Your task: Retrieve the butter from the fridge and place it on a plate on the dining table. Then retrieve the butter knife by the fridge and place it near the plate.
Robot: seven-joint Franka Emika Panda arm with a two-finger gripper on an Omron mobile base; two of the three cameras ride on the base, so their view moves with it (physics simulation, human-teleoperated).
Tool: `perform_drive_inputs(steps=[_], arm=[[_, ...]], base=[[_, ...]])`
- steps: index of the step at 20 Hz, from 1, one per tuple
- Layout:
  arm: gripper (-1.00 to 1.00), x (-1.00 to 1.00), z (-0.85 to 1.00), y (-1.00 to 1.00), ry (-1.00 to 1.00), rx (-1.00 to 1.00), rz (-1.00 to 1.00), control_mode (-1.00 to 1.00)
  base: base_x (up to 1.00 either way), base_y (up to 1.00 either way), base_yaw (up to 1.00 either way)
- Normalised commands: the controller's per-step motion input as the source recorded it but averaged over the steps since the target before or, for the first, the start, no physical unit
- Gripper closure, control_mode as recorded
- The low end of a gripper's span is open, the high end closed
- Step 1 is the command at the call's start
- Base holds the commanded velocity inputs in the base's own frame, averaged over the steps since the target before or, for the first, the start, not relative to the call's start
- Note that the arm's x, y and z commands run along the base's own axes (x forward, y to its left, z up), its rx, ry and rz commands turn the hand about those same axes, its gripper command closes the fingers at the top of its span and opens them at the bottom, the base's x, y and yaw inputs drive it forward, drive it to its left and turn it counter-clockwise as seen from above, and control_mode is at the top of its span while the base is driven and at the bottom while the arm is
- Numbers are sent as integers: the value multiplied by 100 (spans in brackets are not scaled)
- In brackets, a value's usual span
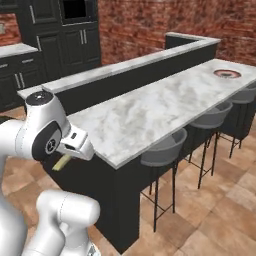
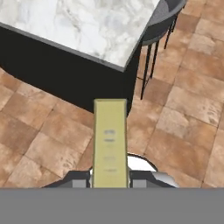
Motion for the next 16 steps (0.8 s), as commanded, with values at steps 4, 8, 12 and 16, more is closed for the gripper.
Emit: perform_drive_inputs(steps=[4,8,12,16], arm=[[100,0,0,0,0,0,0,100],[100,0,0,0,0,0,0,100],[100,0,0,0,0,0,0,100],[100,0,0,0,0,0,0,100]], base=[[35,-100,0],[38,-100,3],[32,-100,9],[28,-100,11]])
